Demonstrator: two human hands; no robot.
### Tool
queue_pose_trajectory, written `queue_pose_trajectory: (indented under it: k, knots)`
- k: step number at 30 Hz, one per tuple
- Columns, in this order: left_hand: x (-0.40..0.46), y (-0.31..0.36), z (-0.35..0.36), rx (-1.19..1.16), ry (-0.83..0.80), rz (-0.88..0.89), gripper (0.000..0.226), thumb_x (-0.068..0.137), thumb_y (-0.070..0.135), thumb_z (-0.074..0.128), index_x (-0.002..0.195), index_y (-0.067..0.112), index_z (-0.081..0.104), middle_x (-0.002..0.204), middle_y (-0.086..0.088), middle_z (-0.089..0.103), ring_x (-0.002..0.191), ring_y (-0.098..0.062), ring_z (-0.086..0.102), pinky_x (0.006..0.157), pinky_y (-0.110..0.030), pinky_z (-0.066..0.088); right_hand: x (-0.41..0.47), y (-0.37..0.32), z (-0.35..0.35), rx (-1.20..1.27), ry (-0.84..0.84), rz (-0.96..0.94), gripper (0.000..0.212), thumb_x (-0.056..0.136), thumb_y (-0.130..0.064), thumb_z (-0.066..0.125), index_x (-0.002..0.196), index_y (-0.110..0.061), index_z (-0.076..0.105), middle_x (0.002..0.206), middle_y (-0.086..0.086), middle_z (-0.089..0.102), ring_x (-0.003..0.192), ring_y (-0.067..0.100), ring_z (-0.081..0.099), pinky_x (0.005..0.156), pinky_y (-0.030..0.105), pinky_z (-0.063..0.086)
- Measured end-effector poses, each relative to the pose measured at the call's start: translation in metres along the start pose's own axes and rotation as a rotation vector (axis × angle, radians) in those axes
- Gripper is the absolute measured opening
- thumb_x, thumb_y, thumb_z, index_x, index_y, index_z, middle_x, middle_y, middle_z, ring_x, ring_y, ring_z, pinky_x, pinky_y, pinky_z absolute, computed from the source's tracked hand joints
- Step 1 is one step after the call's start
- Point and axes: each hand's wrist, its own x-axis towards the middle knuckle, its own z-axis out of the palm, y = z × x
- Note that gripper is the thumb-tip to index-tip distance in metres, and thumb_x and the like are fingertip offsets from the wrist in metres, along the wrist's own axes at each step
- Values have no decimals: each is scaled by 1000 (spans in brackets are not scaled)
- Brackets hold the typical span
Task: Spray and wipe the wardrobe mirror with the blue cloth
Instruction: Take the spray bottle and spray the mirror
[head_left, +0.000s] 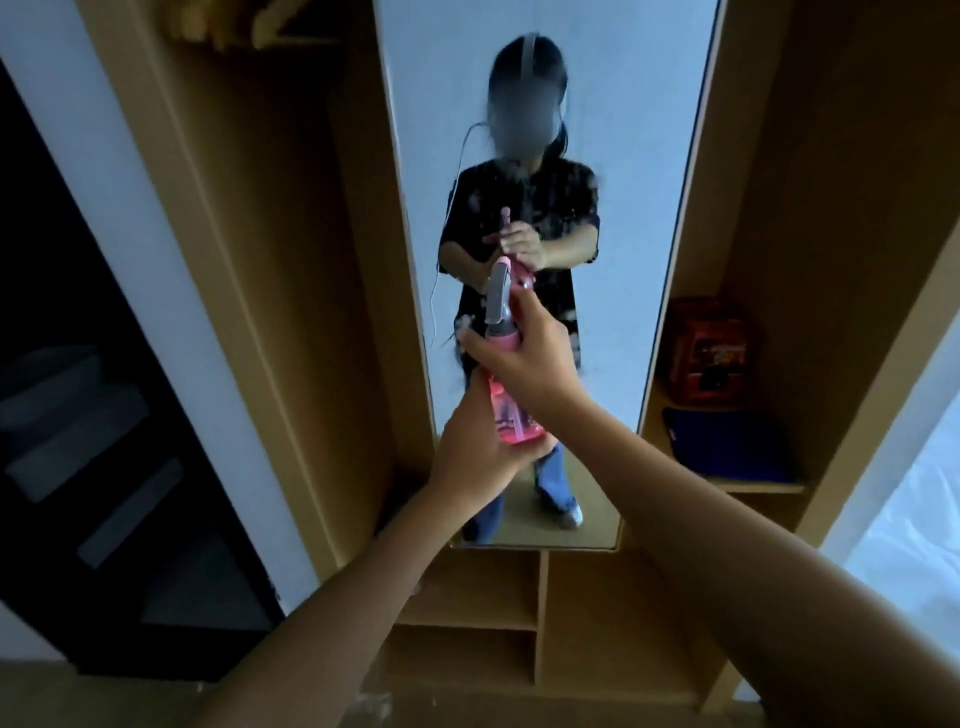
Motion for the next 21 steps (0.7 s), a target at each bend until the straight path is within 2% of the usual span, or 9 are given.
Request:
queue_pose_trajectory:
  k: [2,4,7,8,12,15,19,21]
  knots:
    - [16,-4,-25,-31,-5,-6,76,68,29,83,130,29,39,112,7,67,105,-10,66,91,-45,54,20,-15,16,-26,38,-46,37,79,-30,76,101,-8,56,86,5,65,77,19,60,61,19,42]
    - [31,-4,-49,-16,-3,27,74,68,25,83,128,30,40,109,9,67,101,-9,67,88,-44,55,38,-27,30,-30,81,-89,36,79,-30,75,101,-9,57,87,5,66,78,19,61,63,22,45]
    - [52,2,-71,10,-2,98,73,69,22,83,128,29,41,108,10,66,102,-9,65,87,-44,55,59,-43,39,-10,158,-145,37,78,-31,73,104,-10,57,92,4,67,84,17,63,61,9,40]
    - [58,4,-77,9,-10,109,72,69,22,83,128,28,41,108,10,66,102,-9,65,88,-44,55,65,-46,40,-17,179,-150,38,77,-33,73,102,-8,57,92,6,67,84,20,63,60,9,38]
    - [78,16,-88,22,-39,132,70,68,23,81,127,26,45,108,13,67,101,-5,65,89,-42,55,86,-56,38,-40,236,-165,42,75,-35,72,98,-4,55,92,12,63,81,25,60,59,16,39]
    - [89,26,-95,51,9,165,71,68,25,82,127,33,44,109,20,65,103,3,62,90,-36,54,97,-66,34,8,220,-207,41,73,-35,69,100,-7,55,94,10,65,83,24,63,67,28,47]
    - [105,40,-102,73,81,179,65,69,24,84,121,36,46,103,24,64,98,10,60,88,-34,55,117,-83,28,-3,213,-261,40,73,-35,71,101,-11,56,96,8,63,85,23,64,67,22,47]
    - [113,50,-105,79,109,199,65,68,26,84,118,38,45,103,23,65,98,9,60,88,-34,55,127,-94,25,-10,219,-274,41,71,-38,71,100,-11,57,96,9,63,84,24,63,69,27,48]
